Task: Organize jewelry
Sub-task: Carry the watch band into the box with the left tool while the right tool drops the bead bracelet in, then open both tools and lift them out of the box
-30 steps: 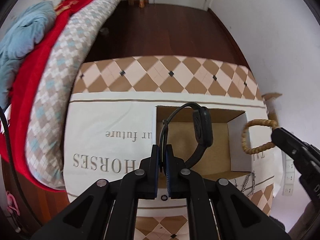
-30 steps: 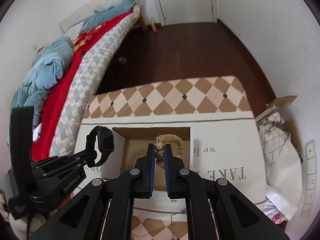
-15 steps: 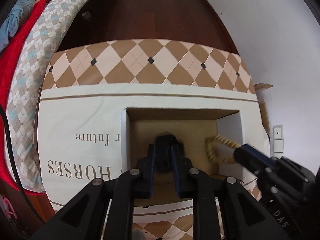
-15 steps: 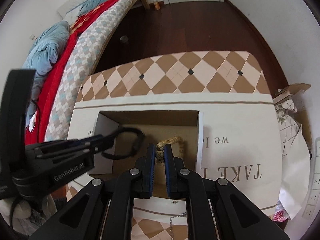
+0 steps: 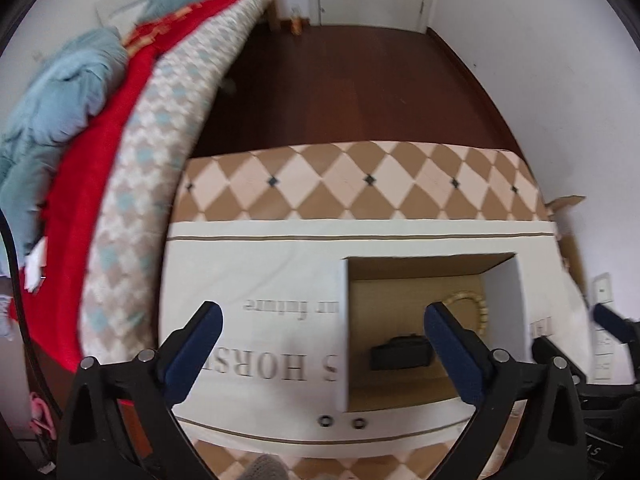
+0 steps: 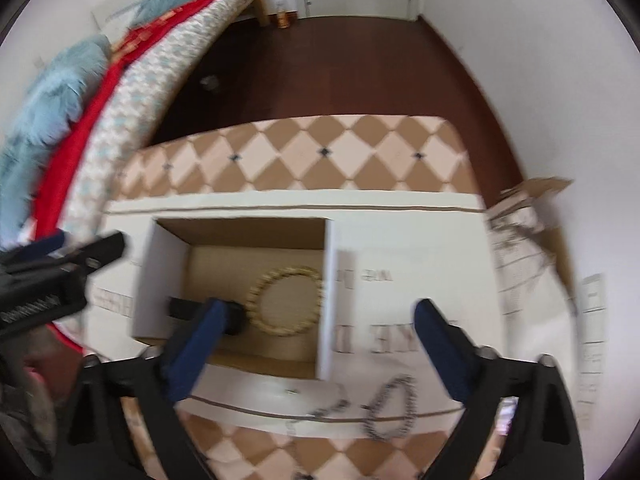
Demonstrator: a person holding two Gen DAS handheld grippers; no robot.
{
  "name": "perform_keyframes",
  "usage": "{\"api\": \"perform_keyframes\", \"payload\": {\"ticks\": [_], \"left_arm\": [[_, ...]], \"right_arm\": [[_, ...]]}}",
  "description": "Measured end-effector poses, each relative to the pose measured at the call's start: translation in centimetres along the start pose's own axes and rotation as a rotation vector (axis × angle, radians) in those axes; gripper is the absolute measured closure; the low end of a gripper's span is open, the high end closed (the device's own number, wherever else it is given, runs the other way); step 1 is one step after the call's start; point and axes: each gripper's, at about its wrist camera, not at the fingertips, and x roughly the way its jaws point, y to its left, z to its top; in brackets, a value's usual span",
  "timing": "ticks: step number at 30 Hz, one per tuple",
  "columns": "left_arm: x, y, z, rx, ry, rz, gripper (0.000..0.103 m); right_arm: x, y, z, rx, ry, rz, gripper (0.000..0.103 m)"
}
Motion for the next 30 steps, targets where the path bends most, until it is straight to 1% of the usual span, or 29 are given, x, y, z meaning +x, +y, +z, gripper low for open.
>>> {"api": "perform_keyframes", "payload": {"ticks": [1,3,7,12,21,30], "left_arm": [[0.0,0.0,-0.5,0.003,-0.004,0.012,0.0],[0.0,0.3,-1.6,0.004,-0.007,0.032,0.0],[-0.1,0.9,-3.5,0.004,-0.007,0.058,0.0],[-1.6,1.8,-5.3,-0.003,-0.042,0.089,0.0],[-6.9,2.3,-7.7,-0.029,-0.117,0.075,0.0],[-12.3,2.5,-10.4,-0.034,-0.188,0.054,0.0]], "right_arm": [[0.0,0.2,-0.5,-0.01,-0.001,-0.029,0.002],[0.2,0.3,-1.3,-0.015,0.004,-0.048,0.0],[0.4,0.7,-2.8,-0.008,0.008,-0.047,0.0],[-0.5,1.3,-4.3,-0.002,-0.004,-0.041,0.0],[-5.0,2.5,-6.3,-0.015,-0.085,-0.048,0.0],[-10.6,2.4,-8.6,-0.012,-0.181,-0.055,0.0]]}}
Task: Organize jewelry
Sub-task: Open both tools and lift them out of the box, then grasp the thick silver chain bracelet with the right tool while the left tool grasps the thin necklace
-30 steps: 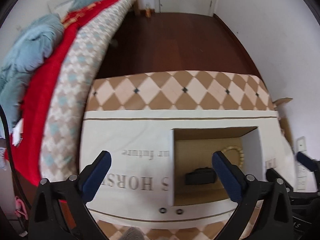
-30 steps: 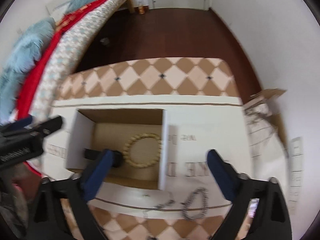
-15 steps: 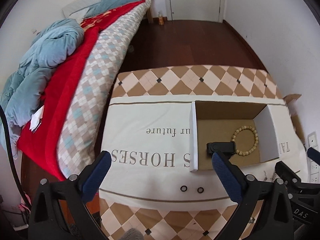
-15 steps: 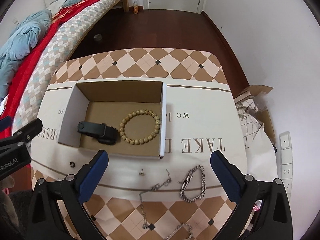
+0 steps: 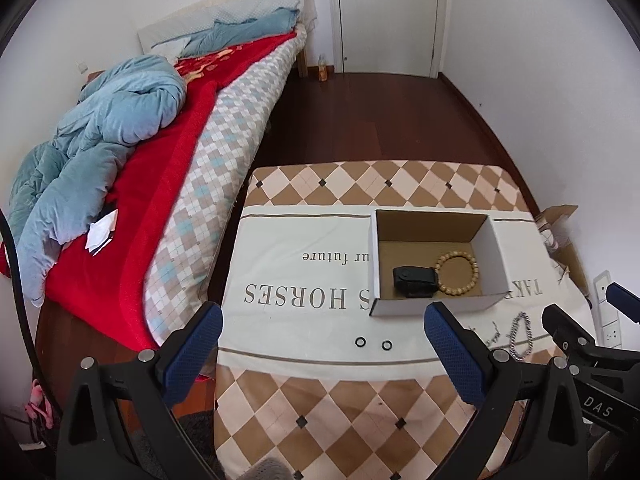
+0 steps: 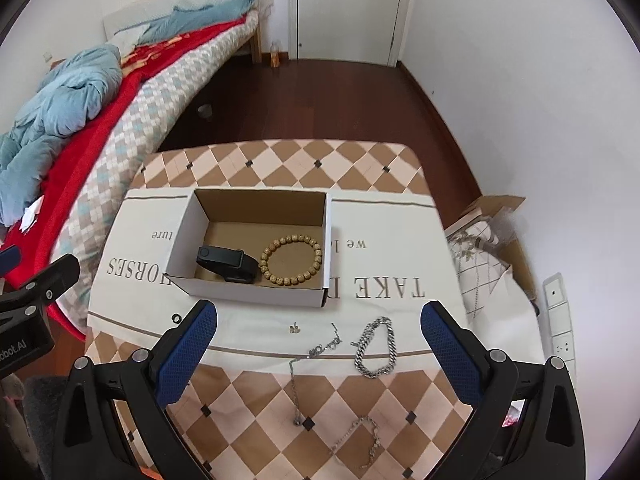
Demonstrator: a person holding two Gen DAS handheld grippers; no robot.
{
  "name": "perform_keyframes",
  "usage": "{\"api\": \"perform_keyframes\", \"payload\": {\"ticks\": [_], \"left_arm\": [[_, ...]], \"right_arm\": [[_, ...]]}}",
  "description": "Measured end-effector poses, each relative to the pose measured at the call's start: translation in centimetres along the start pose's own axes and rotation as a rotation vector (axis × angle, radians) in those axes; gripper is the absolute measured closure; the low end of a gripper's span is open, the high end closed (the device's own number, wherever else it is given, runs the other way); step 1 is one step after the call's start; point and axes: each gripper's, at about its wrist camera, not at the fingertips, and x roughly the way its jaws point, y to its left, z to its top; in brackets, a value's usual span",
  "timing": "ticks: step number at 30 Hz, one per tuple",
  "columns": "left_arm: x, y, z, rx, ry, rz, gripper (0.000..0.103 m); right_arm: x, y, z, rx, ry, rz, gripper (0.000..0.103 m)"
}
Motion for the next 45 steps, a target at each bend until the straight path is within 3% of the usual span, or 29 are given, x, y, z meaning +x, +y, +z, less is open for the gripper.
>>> {"api": "perform_keyframes", "payload": {"ticks": [7,10,14,17,21,26,31,36,42,44,45], "left_arm": [[-3.9,0.4,-0.9,-0.011,-0.048,-0.019,0.0],[-4.6,0.4,-1.6,-0.016,-0.068,0.024,0.0],[-3.6,-0.1,-3.3,0.01,-0.08,0.1,0.0],[-1.3,-1.2,-5.0,0.045,-0.025,0.128,0.0],[2.5,-3.4,-7.3,0.084,0.082,0.119,0.0],[5.6,-7.5,-8.3,0.154,0.149,0.082,0.0],[9.5,-11.6,-8.6,0.208,0.227,0.065,0.0],[13.9,-14.5,-9.1,0.254,0.364,0.087,0.0],[16.2,-14.5,-9.6,0.242,0.462,0.09,0.0],[16.3,-14.3,-9.7,0.235,0.477,0.081,0.0],[16.3,-14.2,-9.8,0.234,0.482,0.08,0.0]], "right_arm": [[-4.7,-0.1,-1.0,0.011,-0.07,0.034,0.0],[-5.8,-1.1,-1.8,0.058,-0.091,0.092,0.0],[-4.5,-3.9,-4.1,0.132,-0.02,0.07,0.0],[-1.6,-6.6,-6.6,0.196,0.064,0.064,0.001],[2.5,-9.8,-10.4,0.269,0.197,0.059,0.032],[6.0,-12.6,-13.8,0.336,0.269,0.056,0.04],[9.2,-13.6,-13.2,0.362,0.265,0.097,0.044],[12.7,-13.4,-10.5,0.339,0.271,0.094,0.044],[16.5,-11.8,-7.9,0.219,0.307,0.038,0.045],[16.9,-11.2,-7.4,0.167,0.321,0.016,0.05],[16.9,-10.9,-7.4,0.137,0.322,-0.007,0.062]]}}
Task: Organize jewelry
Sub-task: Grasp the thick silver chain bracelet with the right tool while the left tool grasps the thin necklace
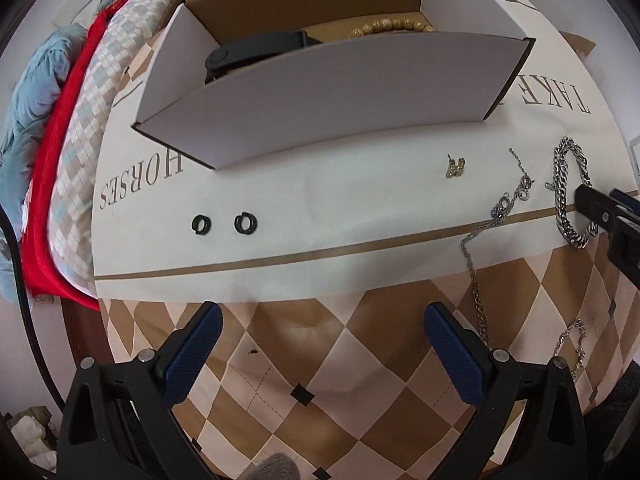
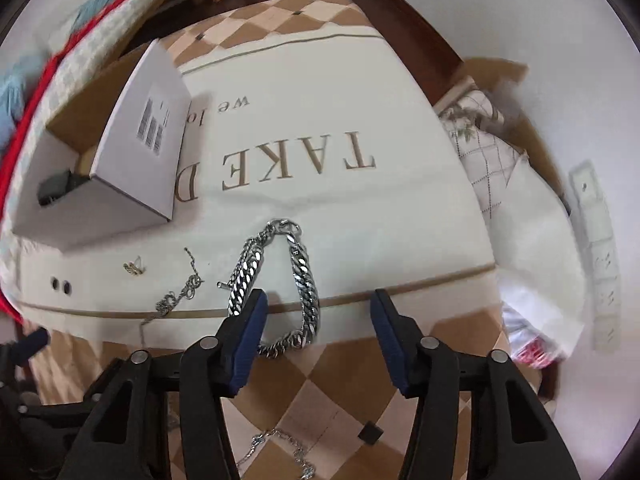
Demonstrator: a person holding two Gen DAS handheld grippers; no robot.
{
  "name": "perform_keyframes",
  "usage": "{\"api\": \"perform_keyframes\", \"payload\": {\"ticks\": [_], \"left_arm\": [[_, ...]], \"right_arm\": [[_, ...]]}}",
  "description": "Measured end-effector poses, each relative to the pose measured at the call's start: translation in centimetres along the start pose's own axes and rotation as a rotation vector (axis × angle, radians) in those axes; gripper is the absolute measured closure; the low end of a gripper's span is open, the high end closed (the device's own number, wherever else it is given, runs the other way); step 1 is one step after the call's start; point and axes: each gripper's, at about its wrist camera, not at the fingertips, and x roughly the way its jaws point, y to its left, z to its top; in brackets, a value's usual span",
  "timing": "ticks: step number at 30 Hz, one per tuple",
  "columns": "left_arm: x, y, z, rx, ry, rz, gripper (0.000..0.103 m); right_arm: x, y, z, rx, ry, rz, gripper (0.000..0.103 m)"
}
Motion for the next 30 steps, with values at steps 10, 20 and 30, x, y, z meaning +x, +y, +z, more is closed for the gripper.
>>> {"api": "perform_keyframes", "payload": {"ticks": [10,20,30], "left_arm": [[-1.8,-1.8,-2.7,0.057,0.014,-0.099,0.001],[-2.1,-5.5,-3.8,0.139,0.022,-0.141,0.037],[-1.9,-7.1,-3.7,0.151,0.014,-0.167,0.093]], "right_arm": [[-1.7,-3.2,-5.4,-0.042,0.066,0.008,0.095],[-2.6,-6.3,-8.3,0.062,0.086,0.06,0.095],[-2.3,-6.5,-7.6,0.051,0.105,0.079,0.094]]}}
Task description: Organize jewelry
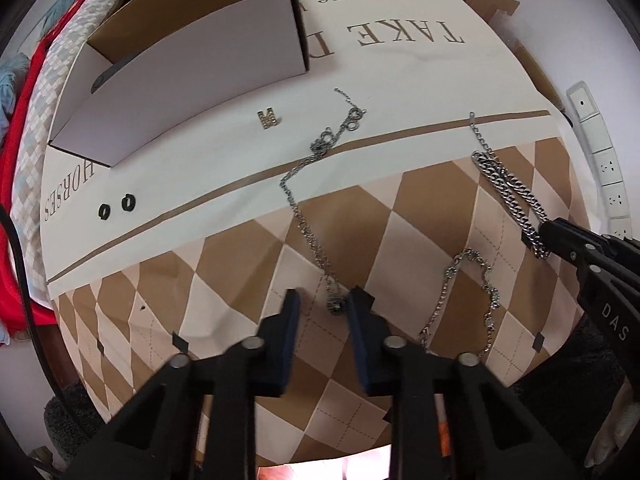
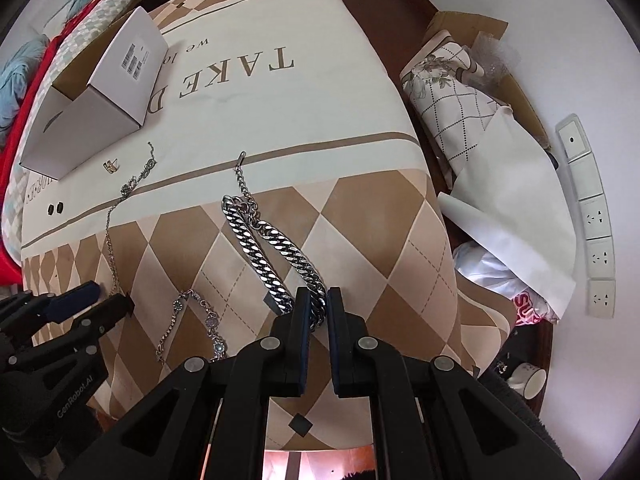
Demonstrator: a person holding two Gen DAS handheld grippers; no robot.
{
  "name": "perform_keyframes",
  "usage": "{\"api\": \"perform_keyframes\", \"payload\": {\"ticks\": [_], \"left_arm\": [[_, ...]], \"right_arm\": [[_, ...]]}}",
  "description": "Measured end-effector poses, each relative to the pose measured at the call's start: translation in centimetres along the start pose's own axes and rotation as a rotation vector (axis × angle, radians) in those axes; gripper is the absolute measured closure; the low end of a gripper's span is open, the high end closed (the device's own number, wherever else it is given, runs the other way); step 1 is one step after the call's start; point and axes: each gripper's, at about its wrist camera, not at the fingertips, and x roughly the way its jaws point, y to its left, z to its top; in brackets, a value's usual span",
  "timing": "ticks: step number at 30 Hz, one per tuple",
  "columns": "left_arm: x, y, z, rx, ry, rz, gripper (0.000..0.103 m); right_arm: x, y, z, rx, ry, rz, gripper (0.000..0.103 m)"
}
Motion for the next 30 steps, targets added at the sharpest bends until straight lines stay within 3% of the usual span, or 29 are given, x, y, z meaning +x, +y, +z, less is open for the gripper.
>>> {"api": "perform_keyframes", "payload": {"ticks": [7,14,30], "left_arm": [[0.4,-1.9,0.9,0.027,-0.014,0.015,0.096],[0.6,2.5,-0.7,-0.016,-0.003,0.047,0.096],[0.9,14.8,-6.7,-0.191,0.026,0.108,0.096]], "right_arm": [[0.1,0.1,0.2,-0.007,0.002,-0.011,0.094],[0.3,1.6,0.2,-0.01,0.01,0.055,0.094],[1.4,19.3,-2.0,-0.254,0.093,0.219,0.094]]}}
